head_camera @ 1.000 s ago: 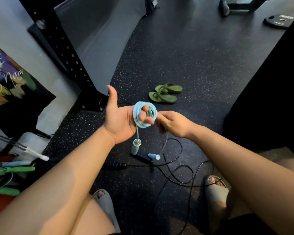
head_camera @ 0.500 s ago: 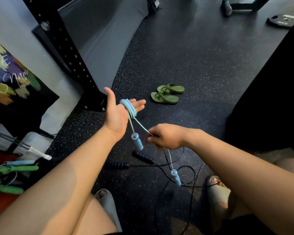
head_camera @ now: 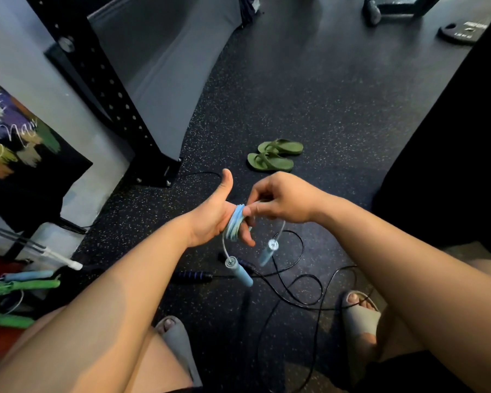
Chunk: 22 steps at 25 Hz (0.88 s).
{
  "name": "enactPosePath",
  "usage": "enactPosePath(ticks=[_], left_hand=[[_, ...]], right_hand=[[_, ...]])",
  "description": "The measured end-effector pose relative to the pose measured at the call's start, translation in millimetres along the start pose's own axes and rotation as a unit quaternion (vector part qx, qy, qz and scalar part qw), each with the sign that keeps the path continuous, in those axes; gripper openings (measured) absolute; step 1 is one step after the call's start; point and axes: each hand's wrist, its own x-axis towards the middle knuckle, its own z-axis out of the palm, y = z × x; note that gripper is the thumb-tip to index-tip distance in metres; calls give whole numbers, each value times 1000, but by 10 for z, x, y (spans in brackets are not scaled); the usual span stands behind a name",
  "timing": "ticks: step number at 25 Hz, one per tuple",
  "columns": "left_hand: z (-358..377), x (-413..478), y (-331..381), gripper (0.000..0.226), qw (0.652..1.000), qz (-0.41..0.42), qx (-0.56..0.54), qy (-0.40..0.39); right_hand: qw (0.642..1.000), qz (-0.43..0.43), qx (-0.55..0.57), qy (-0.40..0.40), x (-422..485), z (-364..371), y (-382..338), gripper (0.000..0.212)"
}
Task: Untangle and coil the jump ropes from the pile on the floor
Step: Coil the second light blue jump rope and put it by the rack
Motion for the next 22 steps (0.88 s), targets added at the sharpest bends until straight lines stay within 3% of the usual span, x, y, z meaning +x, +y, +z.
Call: enactPosePath(ticks=[4,7,11,14,18,22], left_hand=[[7,-44,92,122,996,25,-89,-21],[-22,-80,135,123,983,67,-168,-28],[-94,-184,218,124,927,158,-340,14],[-153,-202,233,123,883,222,-408,68],[-174,-177,227,120,850,274,-423,154],[-137,-75,191,113,872,254,-339,246]], right_hand=[[997,5,71,42,28,34,216,30],[991,22,103,81,58,131,329,49],[978,78,161,109,115,238,448,56],[981,107,151,55,143,359,498,42],[985,128,75,-86,111,528,434,31],[990,82,11,-115,88,552,165,23]])
